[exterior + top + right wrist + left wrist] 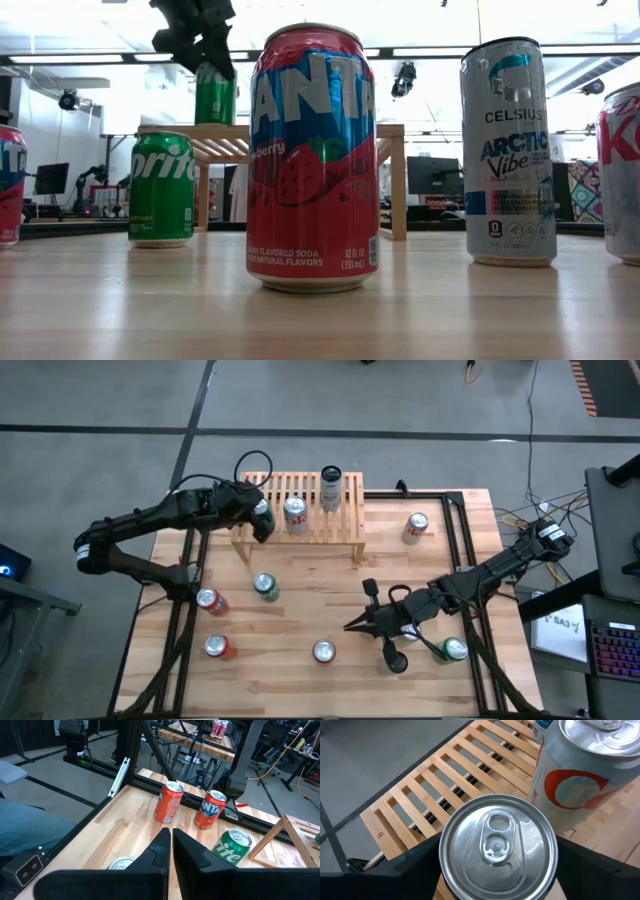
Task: Place canned beverage on shelf
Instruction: Put the left green soda can on the shelf
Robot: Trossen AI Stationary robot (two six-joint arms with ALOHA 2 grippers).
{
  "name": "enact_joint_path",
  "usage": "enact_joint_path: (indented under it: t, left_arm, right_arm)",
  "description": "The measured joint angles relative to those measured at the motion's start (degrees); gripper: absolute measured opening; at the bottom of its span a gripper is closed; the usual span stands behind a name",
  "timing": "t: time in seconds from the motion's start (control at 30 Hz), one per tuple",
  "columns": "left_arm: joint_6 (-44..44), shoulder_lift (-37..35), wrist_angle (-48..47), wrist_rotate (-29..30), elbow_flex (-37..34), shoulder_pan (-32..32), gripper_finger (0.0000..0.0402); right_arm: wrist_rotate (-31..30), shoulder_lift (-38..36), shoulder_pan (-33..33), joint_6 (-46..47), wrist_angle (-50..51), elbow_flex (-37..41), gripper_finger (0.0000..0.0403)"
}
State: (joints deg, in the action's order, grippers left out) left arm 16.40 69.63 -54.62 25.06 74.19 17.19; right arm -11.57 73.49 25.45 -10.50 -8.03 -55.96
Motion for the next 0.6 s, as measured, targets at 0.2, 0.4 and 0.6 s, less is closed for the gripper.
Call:
enact_joint_path:
  t: [0.2,0.4,0.6]
  left_arm:
    - [-0.93,0.00,0.47,0.13,-0.04,0.00,0.0388]
    - [-2.49,-0.35,-0.38,0.09,0.63,0.00,0.0385]
    - [-5.48,-0.76,-2.14,0.09,6.15,0.00,0.0383]
  right_arm:
    - [0.00,0.00,0.00,-0.09,0.00,0.00,0.0009]
    - [-0.04,0.00,0.00,-0.20,0.00,0.00,0.0009]
    - [-0.46,0.00,0.00,0.37,-0.51,-0.03,0.0009]
